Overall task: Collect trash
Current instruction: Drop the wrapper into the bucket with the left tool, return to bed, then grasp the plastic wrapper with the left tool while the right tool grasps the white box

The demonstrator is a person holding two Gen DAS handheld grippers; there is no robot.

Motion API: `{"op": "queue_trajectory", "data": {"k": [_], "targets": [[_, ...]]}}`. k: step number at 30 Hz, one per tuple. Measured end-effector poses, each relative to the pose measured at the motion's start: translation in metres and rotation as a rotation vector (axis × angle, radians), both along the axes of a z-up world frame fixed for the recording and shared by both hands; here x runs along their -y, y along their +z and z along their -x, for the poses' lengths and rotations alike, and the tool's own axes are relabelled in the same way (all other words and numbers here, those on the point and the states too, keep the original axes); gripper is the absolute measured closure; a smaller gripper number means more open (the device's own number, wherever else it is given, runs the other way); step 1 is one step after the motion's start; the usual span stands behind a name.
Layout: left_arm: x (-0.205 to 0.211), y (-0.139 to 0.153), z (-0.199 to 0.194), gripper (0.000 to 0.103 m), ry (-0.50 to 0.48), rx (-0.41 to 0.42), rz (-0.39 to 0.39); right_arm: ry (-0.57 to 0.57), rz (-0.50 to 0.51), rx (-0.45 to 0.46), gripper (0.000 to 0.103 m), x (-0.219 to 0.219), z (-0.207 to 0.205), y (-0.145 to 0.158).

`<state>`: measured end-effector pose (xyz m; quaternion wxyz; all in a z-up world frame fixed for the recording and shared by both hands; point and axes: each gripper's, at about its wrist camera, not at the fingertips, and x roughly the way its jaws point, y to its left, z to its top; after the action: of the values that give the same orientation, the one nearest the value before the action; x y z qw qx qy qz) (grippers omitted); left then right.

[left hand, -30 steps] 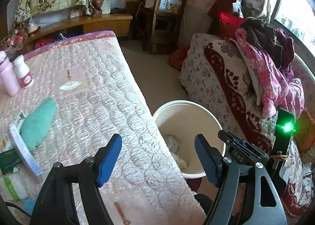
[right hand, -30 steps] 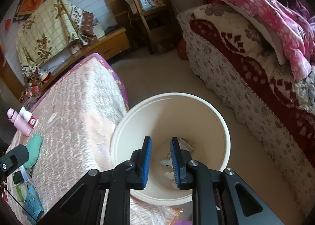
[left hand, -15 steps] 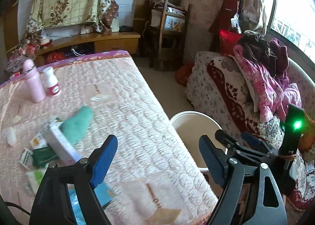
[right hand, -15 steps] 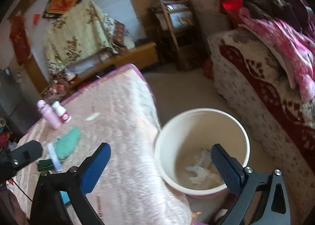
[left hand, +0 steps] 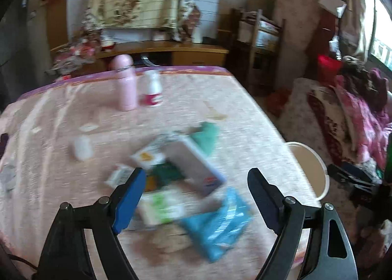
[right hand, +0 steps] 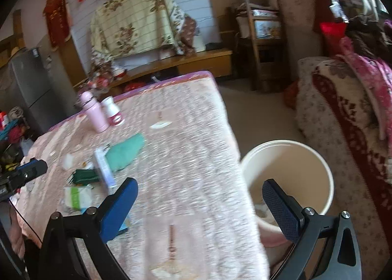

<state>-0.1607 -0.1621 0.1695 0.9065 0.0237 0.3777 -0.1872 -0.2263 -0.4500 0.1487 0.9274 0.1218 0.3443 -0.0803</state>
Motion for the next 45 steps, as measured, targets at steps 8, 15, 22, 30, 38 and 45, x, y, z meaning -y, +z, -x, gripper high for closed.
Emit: {"op": "queue_trajectory", "data": {"k": [8, 15, 22, 30, 38, 45], "targets": [[-0.065, -0.026, -0.008, 0.018, 0.088, -0.023, -0.018, 0.106, 0.007, -0.055, 0.000, -0.052, -0.026, -0.017], [-0.092, -0.055, -0.019, 0.018, 0.115, -0.073, -0.034, 0.203, 0.039, -0.090, 0.001, -0.099, -0.054, -0.031], [-0.110, -0.074, -0.047, 0.018, 0.156, -0.121, -0.016, 0.287, 0.064, -0.131, 0.030, -0.136, -0.091, -0.048], [-0.119, -0.091, -0.048, 0.018, 0.101, -0.199, 0.000, 0.368, 0.048, -0.155, 0.030, -0.161, -0.111, -0.055], [-0.100, -0.115, -0.047, 0.018, -0.046, -0.234, -0.047, 0.385, 0.049, -0.162, 0.030, -0.171, -0.113, -0.058], [-0.085, -0.133, -0.051, 0.026, -0.164, -0.265, -0.045, 0.370, 0.029, -0.193, 0.030, -0.161, -0.134, -0.069]]}}
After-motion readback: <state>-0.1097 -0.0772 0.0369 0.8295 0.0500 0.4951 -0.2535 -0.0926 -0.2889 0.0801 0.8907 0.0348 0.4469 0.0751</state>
